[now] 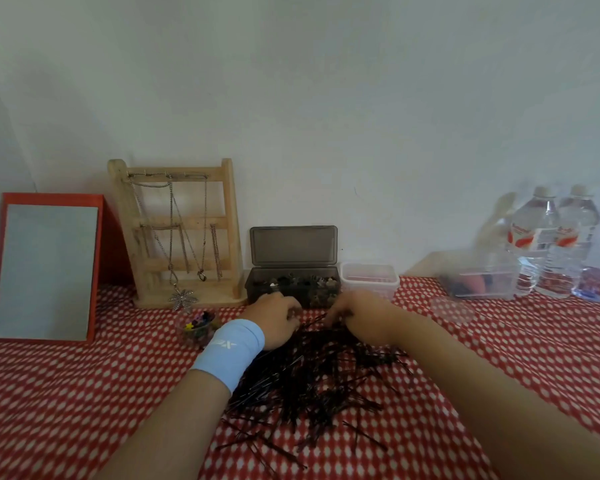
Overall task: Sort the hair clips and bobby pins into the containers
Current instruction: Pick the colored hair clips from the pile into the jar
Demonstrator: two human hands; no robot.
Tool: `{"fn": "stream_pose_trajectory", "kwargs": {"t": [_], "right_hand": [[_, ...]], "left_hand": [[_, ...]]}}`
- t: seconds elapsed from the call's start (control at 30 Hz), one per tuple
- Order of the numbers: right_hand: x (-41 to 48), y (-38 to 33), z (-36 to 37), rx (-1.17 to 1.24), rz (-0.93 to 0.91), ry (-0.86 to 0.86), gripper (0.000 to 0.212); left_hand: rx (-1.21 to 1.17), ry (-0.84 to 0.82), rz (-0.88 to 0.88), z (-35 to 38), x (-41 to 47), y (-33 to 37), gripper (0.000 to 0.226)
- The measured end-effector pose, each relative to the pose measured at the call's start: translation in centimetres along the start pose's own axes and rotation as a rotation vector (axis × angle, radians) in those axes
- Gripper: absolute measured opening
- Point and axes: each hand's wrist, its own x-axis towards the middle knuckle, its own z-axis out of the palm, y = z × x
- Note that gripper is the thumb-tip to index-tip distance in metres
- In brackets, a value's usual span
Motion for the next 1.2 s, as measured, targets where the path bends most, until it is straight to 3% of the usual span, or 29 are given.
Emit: {"fn": "stream_pose_trajectory", "kwargs": {"t": [0.13,0.23,0.37,0.6,0.9,1.03,1.2], "right_hand": [[0.7,1.0,-0.6,0.030,0.089,0.210,0.039],[2.0,1.5,-0.3,0.008,0.152,0.250,0.036],[3.4,1.8,0.3,-0.120,0.197,0.164,0.038],[4.3,3.0,1.8,-0.148,0.207,0.056,0.028],[0.8,1.5,0.7,-0.134,-0.035,-0.145,0.046],[-0.3,0.8,-0.2,0.021,-0.096,-0.189,0.046],[-0.6,2.4,-2.1,0.090,0.067,0.159,0.039]], "left_hand": [[0.031,0.188,0.065,0.0,0.9,0.5,0.031],[0.068,0.371,0.087,-0.6,1.7,0.3,0.033],[0.131,0.238,0.077,-1.5,3.0,-0.1,0.034],[0.096,0.330,0.063,-2.2,4.5,-0.2,0.023],[0.109,0.406,0.027,-1.9,4.9,0.1,0.024],[0.135,0.392,0.038,-2.1,4.6,0.3,0.024],[0.166,0.290,0.074,-1.9,3.9,0.6,0.024]]}}
